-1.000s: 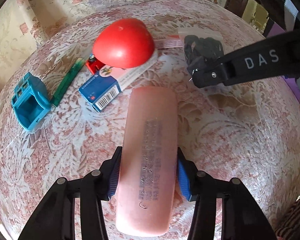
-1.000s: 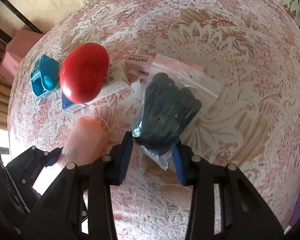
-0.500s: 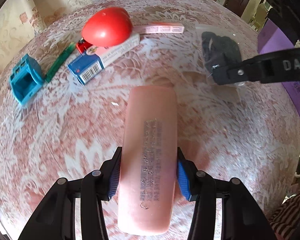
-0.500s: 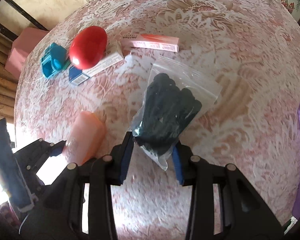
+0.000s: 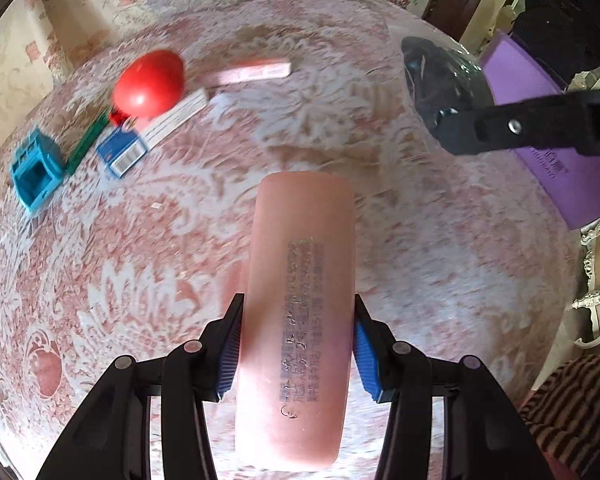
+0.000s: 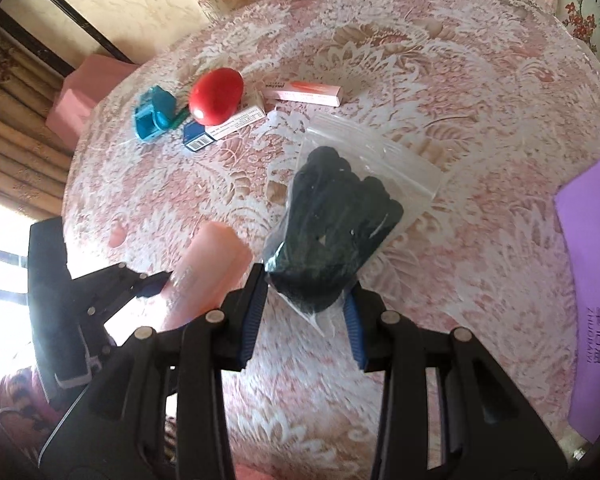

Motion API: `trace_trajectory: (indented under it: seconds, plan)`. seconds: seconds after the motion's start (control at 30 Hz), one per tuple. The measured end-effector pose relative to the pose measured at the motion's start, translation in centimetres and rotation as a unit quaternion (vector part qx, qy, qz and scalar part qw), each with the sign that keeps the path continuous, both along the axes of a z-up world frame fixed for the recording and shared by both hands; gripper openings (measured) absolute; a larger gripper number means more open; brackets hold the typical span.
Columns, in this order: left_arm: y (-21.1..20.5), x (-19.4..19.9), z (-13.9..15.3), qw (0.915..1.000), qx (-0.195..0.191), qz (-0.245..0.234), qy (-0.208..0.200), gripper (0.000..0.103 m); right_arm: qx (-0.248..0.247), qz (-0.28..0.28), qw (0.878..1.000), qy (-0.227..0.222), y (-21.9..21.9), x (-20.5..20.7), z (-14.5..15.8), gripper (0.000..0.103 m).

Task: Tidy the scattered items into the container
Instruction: 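Carry the pink case and glove bag over the purple-rimmed box with both tools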

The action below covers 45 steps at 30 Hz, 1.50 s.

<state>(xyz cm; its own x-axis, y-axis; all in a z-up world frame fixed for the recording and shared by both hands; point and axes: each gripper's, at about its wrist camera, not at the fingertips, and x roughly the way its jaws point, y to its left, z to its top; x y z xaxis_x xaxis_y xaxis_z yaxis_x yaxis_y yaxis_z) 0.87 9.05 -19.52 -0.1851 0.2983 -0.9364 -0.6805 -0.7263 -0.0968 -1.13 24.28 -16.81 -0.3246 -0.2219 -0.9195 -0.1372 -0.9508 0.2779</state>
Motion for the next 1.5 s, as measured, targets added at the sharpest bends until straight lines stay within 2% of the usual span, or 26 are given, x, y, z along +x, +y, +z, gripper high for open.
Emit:
trace_trajectory:
  seconds: [0.23, 0.33, 0.57, 0.77, 0.93, 1.1, 1.3, 1.4, 1.5]
  plan:
    - [4.6, -0.4, 3.0, 0.9993, 0.03, 0.022, 0.01, 0.049, 0.0, -0.002, 0.999, 0.039, 4.8, 3.2, 4.1, 0.04]
    - [4.6, 0.0, 4.5, 0.9987, 0.04, 0.018, 0.026, 0.049, -0.001, -0.016, 0.998, 0.063, 7.7, 4.3, 5.9, 0.04]
    - [12.6, 0.8, 7.9, 0.9961, 0.064, -0.028, 0.055, 0.049, -0.006, -0.06, 0.993, 0.098, 15.1, 6.9, 8.2, 0.04]
    - [20.4, 2.7, 10.2, 0.9931, 0.086, -0.067, 0.045, 0.049, -0.015, -0.112, 0.987, 0.11, 22.4, 9.4, 8.8, 0.04]
    - [26.2, 3.7, 10.8, 0.9918, 0.088, -0.09, 0.021, 0.049, 0.0, -0.139, 0.986, 0.093, 27.6, 11.8, 7.4, 0.04]
    - [32.9, 4.6, 10.8, 0.9904, 0.084, -0.109, -0.014, 0.049, 0.006, -0.154, 0.987, 0.047, 32.5, 14.0, 4.7, 0.04]
    - [38.8, 5.4, 8.1, 0.9887, 0.06, -0.108, -0.084, 0.049, 0.004, -0.118, 0.993, -0.028, 36.0, 14.2, 1.2, 0.04]
    - [40.2, 5.2, 6.5, 0.9891, 0.04, -0.093, -0.107, 0.049, 0.005, -0.1, 0.994, -0.049, 36.9, 13.8, 0.4, 0.04]
    - [41.1, 4.9, 5.2, 0.9901, 0.015, -0.081, -0.114, 0.048, 0.009, -0.081, 0.995, -0.066, 37.4, 13.3, -0.4, 0.04]
